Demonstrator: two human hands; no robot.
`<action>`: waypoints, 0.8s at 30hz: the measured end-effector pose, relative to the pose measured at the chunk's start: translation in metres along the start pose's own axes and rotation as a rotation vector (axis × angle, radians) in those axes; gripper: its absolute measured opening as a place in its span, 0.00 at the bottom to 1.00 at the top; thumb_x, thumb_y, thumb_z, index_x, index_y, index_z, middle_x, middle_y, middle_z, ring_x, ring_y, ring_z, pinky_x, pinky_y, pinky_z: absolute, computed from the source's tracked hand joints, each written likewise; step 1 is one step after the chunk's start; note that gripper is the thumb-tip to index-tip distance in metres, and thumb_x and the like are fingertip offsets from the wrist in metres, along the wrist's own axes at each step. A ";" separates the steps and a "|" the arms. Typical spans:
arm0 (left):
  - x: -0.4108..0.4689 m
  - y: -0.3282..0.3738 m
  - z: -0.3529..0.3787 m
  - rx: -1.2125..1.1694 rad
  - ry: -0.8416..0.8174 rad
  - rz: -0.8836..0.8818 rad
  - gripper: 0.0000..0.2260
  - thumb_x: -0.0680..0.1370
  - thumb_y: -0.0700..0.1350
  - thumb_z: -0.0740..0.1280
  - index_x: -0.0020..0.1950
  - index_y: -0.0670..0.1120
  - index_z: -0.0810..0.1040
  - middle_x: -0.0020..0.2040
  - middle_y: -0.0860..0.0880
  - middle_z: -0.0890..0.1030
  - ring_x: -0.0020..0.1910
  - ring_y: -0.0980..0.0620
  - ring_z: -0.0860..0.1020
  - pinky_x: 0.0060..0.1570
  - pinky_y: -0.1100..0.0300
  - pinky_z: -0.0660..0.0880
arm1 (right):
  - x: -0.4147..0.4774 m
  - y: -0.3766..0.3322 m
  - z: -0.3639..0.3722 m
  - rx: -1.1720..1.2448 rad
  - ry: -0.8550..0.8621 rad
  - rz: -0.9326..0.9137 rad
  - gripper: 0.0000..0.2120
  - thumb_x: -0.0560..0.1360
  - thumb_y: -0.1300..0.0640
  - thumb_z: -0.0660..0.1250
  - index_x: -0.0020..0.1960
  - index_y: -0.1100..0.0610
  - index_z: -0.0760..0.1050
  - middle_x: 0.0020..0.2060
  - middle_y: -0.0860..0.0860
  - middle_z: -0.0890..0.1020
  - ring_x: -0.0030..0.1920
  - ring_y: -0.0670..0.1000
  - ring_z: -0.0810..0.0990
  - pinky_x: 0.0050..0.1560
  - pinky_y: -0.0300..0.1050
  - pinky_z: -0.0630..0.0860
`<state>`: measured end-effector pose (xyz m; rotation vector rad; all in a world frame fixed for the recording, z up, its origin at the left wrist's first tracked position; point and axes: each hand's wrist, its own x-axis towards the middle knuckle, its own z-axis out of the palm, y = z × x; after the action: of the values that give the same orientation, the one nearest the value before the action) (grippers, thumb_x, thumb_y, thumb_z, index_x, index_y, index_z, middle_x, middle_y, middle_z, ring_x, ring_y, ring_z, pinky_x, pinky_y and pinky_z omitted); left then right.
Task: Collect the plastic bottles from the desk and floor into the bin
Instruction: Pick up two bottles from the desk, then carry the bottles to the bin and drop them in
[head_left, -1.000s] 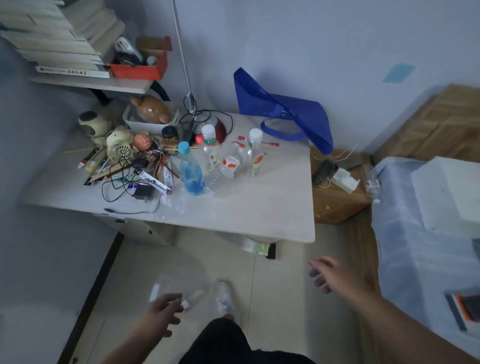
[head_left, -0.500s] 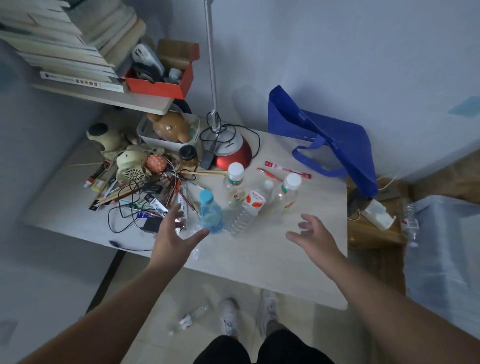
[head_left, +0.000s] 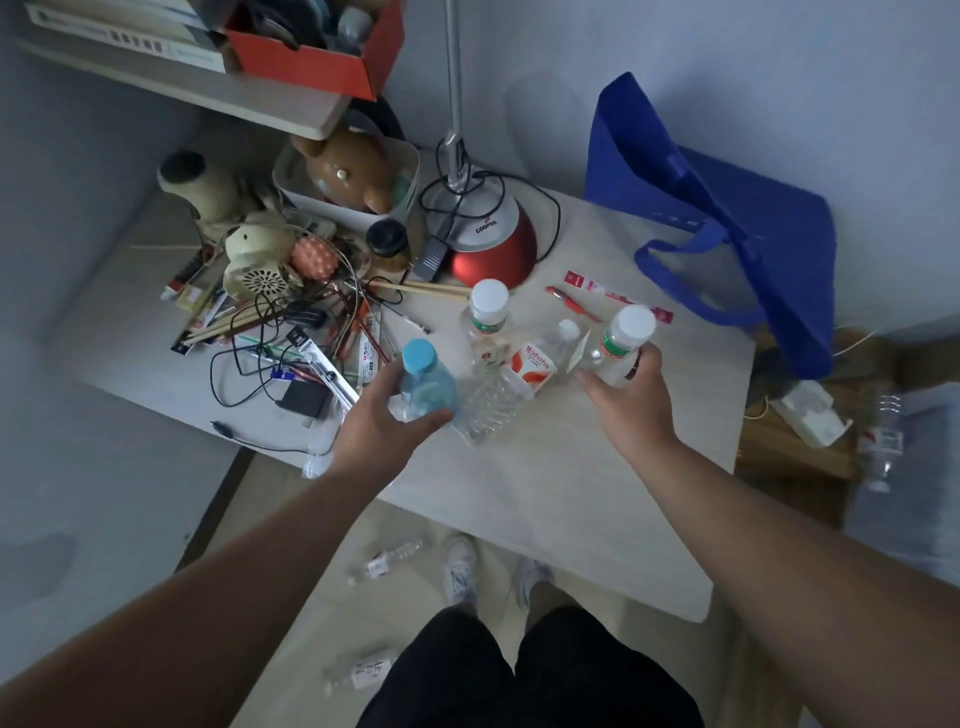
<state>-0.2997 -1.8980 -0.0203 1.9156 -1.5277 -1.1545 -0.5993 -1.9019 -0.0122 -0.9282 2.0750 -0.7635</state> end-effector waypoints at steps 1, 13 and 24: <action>-0.001 0.001 0.001 -0.008 0.014 -0.006 0.30 0.64 0.67 0.76 0.63 0.65 0.72 0.52 0.69 0.79 0.54 0.60 0.79 0.52 0.55 0.74 | 0.000 0.001 -0.001 -0.009 -0.001 -0.013 0.37 0.69 0.47 0.79 0.73 0.52 0.66 0.65 0.50 0.79 0.65 0.54 0.77 0.59 0.46 0.73; -0.049 0.034 -0.029 -0.251 0.078 0.019 0.26 0.66 0.65 0.77 0.61 0.61 0.76 0.53 0.68 0.83 0.55 0.70 0.78 0.54 0.61 0.74 | -0.049 -0.013 -0.050 -0.031 -0.065 -0.156 0.34 0.68 0.44 0.79 0.69 0.47 0.69 0.60 0.44 0.80 0.57 0.47 0.81 0.49 0.38 0.77; -0.206 0.006 -0.027 -0.426 0.291 -0.141 0.25 0.65 0.71 0.73 0.59 0.67 0.78 0.56 0.64 0.84 0.55 0.63 0.81 0.45 0.64 0.79 | -0.111 0.009 -0.048 -0.162 -0.564 -0.410 0.28 0.70 0.50 0.79 0.65 0.43 0.71 0.56 0.38 0.77 0.56 0.36 0.75 0.54 0.38 0.72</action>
<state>-0.2905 -1.7105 0.0693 1.8175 -0.9207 -1.0939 -0.5881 -1.7980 0.0488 -1.4927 1.4823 -0.4578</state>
